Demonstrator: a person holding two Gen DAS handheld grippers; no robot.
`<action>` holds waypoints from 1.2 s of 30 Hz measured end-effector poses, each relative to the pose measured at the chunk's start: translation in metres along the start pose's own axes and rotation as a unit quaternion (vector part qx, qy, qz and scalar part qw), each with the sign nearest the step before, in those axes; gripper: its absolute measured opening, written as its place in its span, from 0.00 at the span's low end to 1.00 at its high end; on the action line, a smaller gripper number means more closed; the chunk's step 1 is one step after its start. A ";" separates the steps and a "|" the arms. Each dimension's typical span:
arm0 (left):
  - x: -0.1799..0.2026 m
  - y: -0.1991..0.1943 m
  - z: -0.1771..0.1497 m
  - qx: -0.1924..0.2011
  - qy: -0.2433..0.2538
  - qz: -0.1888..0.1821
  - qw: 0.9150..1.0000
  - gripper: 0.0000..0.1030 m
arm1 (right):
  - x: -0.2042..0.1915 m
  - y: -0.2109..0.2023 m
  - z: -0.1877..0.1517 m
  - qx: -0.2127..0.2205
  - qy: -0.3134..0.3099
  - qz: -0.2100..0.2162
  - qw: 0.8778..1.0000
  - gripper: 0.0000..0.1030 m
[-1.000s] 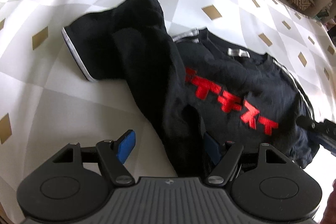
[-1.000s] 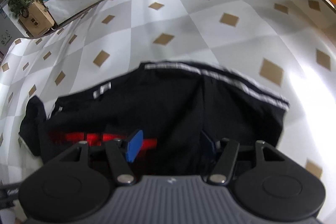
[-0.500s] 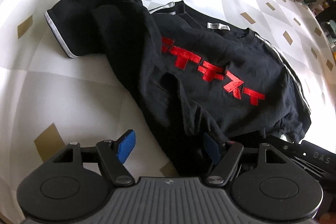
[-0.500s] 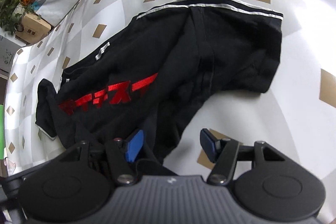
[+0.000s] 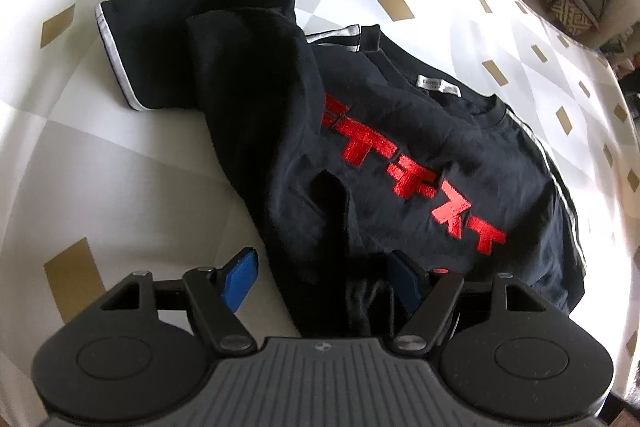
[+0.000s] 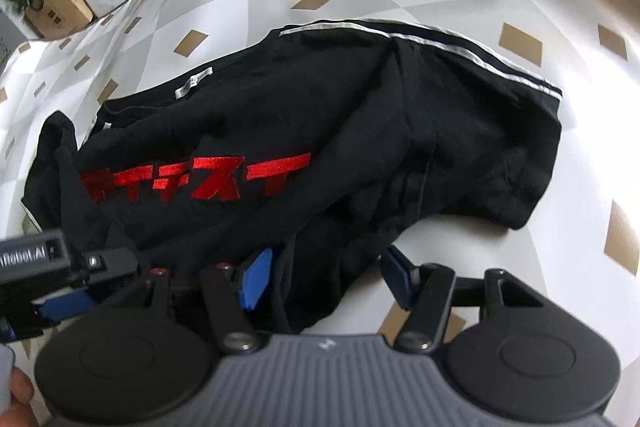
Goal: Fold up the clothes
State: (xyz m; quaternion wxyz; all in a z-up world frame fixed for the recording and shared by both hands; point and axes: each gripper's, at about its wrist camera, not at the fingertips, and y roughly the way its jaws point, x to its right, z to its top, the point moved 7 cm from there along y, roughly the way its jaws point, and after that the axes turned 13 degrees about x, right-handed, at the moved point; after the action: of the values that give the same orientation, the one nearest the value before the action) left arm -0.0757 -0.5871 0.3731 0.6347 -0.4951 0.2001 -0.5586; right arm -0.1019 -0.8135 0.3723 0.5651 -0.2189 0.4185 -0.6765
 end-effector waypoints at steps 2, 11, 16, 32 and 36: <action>0.002 0.000 0.001 0.004 -0.001 0.000 1.000 0.68 | -0.001 0.000 0.000 0.001 -0.009 -0.002 1.000 0.56; 0.004 0.007 -0.005 0.004 0.028 0.023 0.999 0.69 | -0.004 0.000 -0.001 0.011 -0.028 -0.004 1.000 0.55; 0.002 0.006 -0.007 0.009 0.051 0.030 0.998 0.68 | -0.005 0.000 -0.001 0.017 -0.039 -0.004 0.999 0.51; -0.017 -0.006 -0.015 0.010 0.100 0.044 0.994 0.64 | 0.004 0.002 0.003 0.027 -0.059 -0.033 0.997 0.43; -0.024 -0.008 -0.017 0.008 0.107 0.050 0.993 0.64 | 0.008 0.003 0.005 0.030 -0.058 -0.042 0.997 0.44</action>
State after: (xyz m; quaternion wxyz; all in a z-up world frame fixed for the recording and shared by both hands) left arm -0.1006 -0.5715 0.3659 0.6409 -0.4162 0.2870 -0.5776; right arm -0.0988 -0.8228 0.3714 0.5662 -0.2577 0.3548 -0.6979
